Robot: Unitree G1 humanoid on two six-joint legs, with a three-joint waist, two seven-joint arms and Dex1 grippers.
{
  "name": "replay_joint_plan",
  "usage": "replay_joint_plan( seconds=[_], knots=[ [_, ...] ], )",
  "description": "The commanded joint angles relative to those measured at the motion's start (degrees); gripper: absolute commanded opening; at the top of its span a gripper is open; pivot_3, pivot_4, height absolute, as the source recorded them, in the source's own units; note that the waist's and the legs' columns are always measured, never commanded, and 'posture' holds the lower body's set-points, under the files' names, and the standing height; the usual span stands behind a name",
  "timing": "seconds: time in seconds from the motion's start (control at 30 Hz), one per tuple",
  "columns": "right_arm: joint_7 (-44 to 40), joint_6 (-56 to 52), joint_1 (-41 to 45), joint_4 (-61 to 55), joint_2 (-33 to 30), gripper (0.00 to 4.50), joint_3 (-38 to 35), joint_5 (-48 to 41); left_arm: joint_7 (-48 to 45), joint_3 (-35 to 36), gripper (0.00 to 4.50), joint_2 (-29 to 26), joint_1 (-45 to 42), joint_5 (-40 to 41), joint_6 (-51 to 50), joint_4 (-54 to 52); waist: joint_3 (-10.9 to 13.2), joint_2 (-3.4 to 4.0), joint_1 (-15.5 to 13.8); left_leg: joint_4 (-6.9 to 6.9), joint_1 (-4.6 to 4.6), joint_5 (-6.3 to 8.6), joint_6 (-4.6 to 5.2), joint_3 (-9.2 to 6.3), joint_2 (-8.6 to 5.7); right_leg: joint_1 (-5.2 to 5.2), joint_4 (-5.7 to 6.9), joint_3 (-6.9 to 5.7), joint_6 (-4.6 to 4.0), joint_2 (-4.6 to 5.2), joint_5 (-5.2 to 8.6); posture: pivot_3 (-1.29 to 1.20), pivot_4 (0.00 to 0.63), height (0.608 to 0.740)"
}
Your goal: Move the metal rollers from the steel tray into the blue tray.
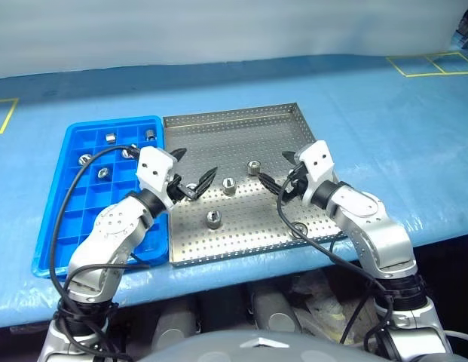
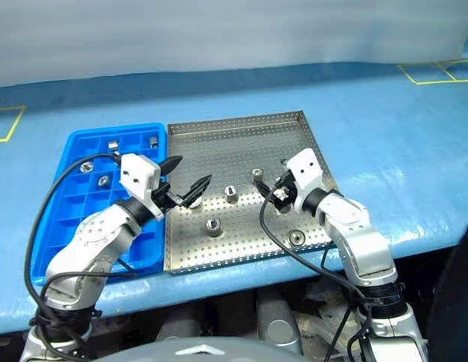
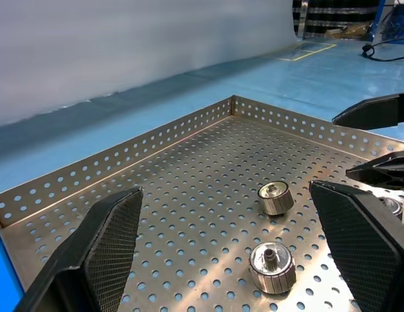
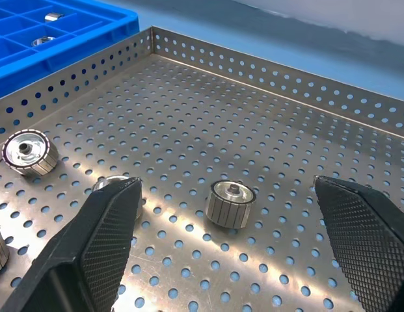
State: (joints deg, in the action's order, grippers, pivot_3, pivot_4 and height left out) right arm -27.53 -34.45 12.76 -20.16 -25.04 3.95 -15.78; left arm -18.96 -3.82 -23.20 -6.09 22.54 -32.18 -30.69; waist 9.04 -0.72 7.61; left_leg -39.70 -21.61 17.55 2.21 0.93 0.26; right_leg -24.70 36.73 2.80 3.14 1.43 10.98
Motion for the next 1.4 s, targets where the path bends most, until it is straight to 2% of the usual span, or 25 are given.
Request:
replay_joint_plan(
  seconds=[0.03, 0.33, 0.57, 0.93, 1.23, 1.4],
  knots=[
    [-0.3, -0.4, 1.0, -1.5, -0.3, 4.5, 0.2, 0.3, -0.3, -0.1, 4.48, 0.1, -0.7, -0.6, -0.4, -1.4, 0.0, 0.0, 0.0, 0.0, 0.0, 0.0, 0.0, 0.01, 0.0, 0.0, 0.0, 0.0, 0.0, 0.0, 0.0, -0.19, 0.15, 0.74],
    [-0.5, -0.3, 0.6, -1.4, -0.2, 4.5, 0.8, 0.5, 0.0, -0.5, 4.48, 0.6, -1.0, -1.3, -1.5, -0.7, 0.0, 0.0, 0.0, 0.0, 0.0, 0.0, 0.0, 0.01, 0.0, 0.0, 0.0, 0.0, 0.0, 0.0, 0.0, -0.19, 0.15, 0.74],
    [-0.3, 0.0, 0.4, -1.4, 0.3, 4.5, 1.1, 1.1, 3.9, -3.6, 4.48, 1.6, -1.5, -5.9, -6.7, 0.8, 0.0, 0.0, 0.1, 0.0, 0.0, 0.0, 0.0, 0.0, 0.0, 0.0, 0.0, 0.0, 0.01, -0.01, 0.0, -0.2, 0.15, 0.74],
    [0.6, 0.3, 0.4, -1.7, 1.0, 4.5, 1.1, 1.8, 10.9, -5.2, 4.48, 3.5, -3.6, -9.6, -25.8, -0.3, 0.0, 0.0, 0.1, 0.0, 0.01, 0.0, 0.0, -0.01, 0.0, 0.0, 0.02, 0.0, 0.03, -0.01, -0.02, -0.19, 0.15, 0.74],
    [1.3, 0.8, 0.7, -1.8, 2.2, 4.5, 1.6, 2.5, 11.4, -7.8, 4.48, 4.8, -7.9, -11.1, -32.0, 1.8, 0.0, 0.0, 0.1, 0.0, 0.03, 0.0, -0.01, 0.01, 0.0, 0.0, 0.06, 0.03, 0.03, -0.01, -0.02, -0.2, 0.15, 0.74],
    [2.3, 1.1, 0.5, -2.0, 3.2, 4.5, 1.3, 2.8, 11.4, -6.9, 4.48, 6.4, -9.8, -11.3, -33.8, 5.3, 0.0, 0.01, 0.0, -0.01, 0.03, 0.0, -0.01, 0.01, -0.01, 0.0, 0.05, 0.03, 0.03, 0.0, -0.02, -0.2, 0.15, 0.74]
  ],
)
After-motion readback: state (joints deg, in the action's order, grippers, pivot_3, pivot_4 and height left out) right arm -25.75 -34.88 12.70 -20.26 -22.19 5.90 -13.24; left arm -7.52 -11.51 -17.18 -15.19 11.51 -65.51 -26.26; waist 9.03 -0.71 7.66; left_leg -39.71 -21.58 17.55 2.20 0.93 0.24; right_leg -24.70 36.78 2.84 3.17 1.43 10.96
